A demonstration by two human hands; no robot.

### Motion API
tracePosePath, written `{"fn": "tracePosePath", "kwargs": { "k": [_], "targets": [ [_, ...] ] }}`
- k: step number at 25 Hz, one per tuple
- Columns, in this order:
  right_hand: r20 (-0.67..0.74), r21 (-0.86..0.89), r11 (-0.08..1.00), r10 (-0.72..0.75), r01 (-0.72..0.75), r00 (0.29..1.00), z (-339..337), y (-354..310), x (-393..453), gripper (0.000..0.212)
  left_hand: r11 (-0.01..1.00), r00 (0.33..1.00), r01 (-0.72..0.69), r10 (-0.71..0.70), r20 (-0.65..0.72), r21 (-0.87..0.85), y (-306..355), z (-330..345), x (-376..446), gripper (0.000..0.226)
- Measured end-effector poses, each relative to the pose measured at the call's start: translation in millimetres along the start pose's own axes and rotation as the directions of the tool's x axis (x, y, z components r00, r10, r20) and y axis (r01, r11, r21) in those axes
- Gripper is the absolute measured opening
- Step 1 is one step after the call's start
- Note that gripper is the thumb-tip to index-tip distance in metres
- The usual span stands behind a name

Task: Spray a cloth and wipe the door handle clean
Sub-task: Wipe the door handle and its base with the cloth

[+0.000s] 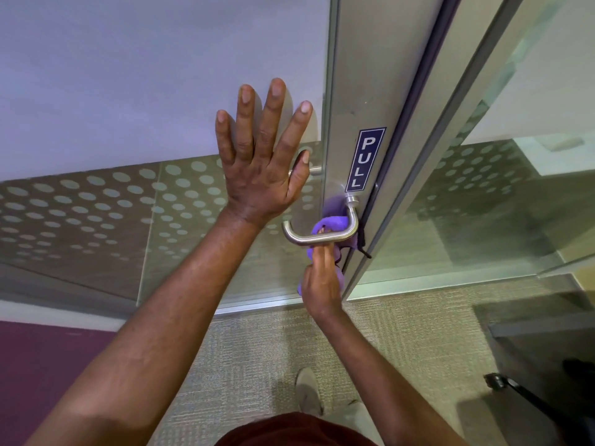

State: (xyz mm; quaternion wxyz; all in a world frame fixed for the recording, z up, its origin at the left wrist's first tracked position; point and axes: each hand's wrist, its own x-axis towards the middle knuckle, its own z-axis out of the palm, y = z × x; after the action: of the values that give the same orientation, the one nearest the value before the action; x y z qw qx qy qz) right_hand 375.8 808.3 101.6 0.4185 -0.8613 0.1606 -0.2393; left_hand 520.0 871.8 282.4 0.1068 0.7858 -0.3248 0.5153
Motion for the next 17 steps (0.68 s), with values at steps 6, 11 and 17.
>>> {"fn": "tracePosePath", "kwargs": {
  "k": [6,11,17],
  "targets": [
    [-0.061,-0.285,0.914,-0.318,0.288,0.946,11,22,32,0.059,1.000,1.000,-0.009,0.009,-0.025,0.007,0,2,1,0.056],
    [-0.003,-0.601,0.591,-0.675,0.538,0.738,15,32,65,0.028,1.000,1.000,0.007,-0.007,-0.028,-0.015,1,3,1,0.056],
    [-0.162,-0.303,0.942,-0.200,0.144,0.966,44,42,36,0.048,1.000,1.000,0.017,-0.017,-0.021,-0.005,0,2,1,0.057]
  ]
}}
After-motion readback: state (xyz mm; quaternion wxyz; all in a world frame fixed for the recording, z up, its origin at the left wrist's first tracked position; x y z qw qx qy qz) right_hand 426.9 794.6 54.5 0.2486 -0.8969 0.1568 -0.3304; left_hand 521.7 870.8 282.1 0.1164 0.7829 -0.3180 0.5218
